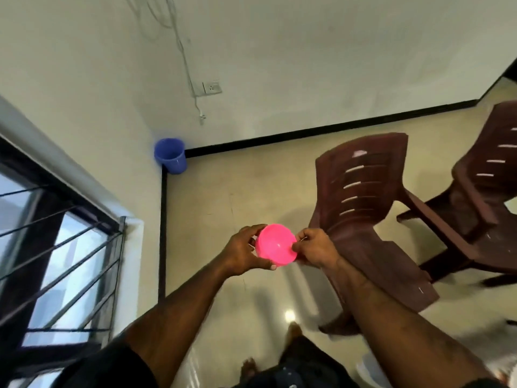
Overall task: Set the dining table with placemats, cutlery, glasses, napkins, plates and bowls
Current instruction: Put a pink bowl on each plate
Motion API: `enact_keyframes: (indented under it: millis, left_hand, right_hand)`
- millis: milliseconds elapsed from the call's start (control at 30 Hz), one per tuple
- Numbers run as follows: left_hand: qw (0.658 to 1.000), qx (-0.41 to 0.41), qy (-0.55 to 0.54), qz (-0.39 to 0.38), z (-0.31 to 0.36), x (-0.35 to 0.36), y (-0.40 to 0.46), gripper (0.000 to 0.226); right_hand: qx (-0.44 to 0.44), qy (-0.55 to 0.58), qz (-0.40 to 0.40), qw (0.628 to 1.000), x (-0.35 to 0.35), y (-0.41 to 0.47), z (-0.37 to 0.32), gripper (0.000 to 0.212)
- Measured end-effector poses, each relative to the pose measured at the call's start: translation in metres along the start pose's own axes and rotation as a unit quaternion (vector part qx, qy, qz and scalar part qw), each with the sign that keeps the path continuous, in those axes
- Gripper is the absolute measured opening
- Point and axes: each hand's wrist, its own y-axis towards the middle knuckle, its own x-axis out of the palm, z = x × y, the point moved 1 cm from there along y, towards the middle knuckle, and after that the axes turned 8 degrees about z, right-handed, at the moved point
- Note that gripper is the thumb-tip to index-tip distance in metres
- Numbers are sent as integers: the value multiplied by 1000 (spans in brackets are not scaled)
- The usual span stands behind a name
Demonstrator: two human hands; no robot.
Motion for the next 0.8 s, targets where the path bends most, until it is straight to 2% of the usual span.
enact_keyframes:
  millis: [200,333,533,667,800]
  left_hand:
    - [999,-17,39,-5,-15,-46,111,114]
    - [997,-52,51,26,-9,-87,189,110]
    - [994,-65,51,78,9,-138,302,107]
    - [993,-72,55,82,10,-155,392,103]
    - [995,-66,56,56,14,-160,501,89]
  right_hand:
    - [-6,-17,-44,999,29,129,-61,7]
    - [-7,-1,-91,996,38,215,-123,7]
    - [-45,-40,-149,987,20,328,-224,8]
    - [-57,-61,-118,989,1,414,-266,9]
    - [-30,-51,-81,995,-19,509,-275,7]
